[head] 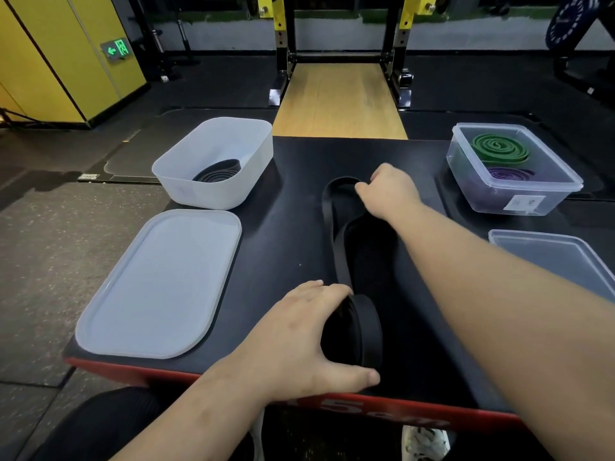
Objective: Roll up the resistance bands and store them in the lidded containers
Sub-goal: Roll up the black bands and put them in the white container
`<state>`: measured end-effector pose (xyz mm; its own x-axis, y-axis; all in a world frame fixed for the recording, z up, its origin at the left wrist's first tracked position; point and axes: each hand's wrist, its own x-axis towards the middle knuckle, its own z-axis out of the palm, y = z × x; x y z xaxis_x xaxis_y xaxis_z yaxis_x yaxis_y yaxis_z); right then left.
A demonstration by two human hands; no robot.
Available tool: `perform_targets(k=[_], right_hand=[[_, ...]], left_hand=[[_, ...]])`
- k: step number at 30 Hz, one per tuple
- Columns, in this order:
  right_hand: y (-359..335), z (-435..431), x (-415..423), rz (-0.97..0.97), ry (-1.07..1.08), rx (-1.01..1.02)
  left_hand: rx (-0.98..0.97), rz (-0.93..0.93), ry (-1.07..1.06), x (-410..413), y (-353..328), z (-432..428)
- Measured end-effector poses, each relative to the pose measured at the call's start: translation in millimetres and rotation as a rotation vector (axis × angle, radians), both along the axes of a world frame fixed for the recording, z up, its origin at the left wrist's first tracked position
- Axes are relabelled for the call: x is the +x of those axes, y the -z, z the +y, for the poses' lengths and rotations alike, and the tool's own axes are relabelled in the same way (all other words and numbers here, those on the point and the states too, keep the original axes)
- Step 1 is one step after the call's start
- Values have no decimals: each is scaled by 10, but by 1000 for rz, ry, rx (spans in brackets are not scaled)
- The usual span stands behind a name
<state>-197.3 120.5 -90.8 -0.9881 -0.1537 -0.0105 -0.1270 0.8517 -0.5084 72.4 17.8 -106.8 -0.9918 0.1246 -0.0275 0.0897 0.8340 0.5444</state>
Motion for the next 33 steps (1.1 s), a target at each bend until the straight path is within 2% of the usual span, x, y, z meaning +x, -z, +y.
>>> perform_targets(k=[5, 9, 10, 11, 14, 19, 21, 23, 25, 28, 30, 32, 33], right_hand=[[-65, -210, -346, 13, -270, 272], [-14, -323, -485, -8, -231, 349], [-26, -326, -474, -38, -219, 296], [-36, -317, -465, -125, -191, 140], [-58, -246, -446, -480, -77, -471], [-164, -184, -490, -792, 50, -934], [-223, -183, -464, -825, 14, -1093], [-214, -192, -431, -774, -60, -1199], [-127, -202, -426, -671, -128, -1117], [79, -235, -411, -424, -208, -745], [137, -223, -386, -265, -185, -519], [133, -210, -338, -213, -124, -381], [133, -216, -319, -238, -119, -377]], left_hand=[[13, 6, 16, -48, 5, -5], [28, 3, 32, -68, -5, -5], [30, 4, 29, -69, 4, -10], [30, 1, 24, -67, 13, -14], [23, -6, 15, -57, 44, -16], [17, -3, -4, -48, 59, -6], [20, -6, -10, -47, 64, -8], [24, -8, -17, -44, 70, -11], [31, -17, -19, -39, 75, -15], [39, -13, -18, -39, 74, -26], [44, -10, -22, -41, 73, -25], [46, -9, -23, -38, 80, -23], [48, -9, -23, -36, 82, -23]])
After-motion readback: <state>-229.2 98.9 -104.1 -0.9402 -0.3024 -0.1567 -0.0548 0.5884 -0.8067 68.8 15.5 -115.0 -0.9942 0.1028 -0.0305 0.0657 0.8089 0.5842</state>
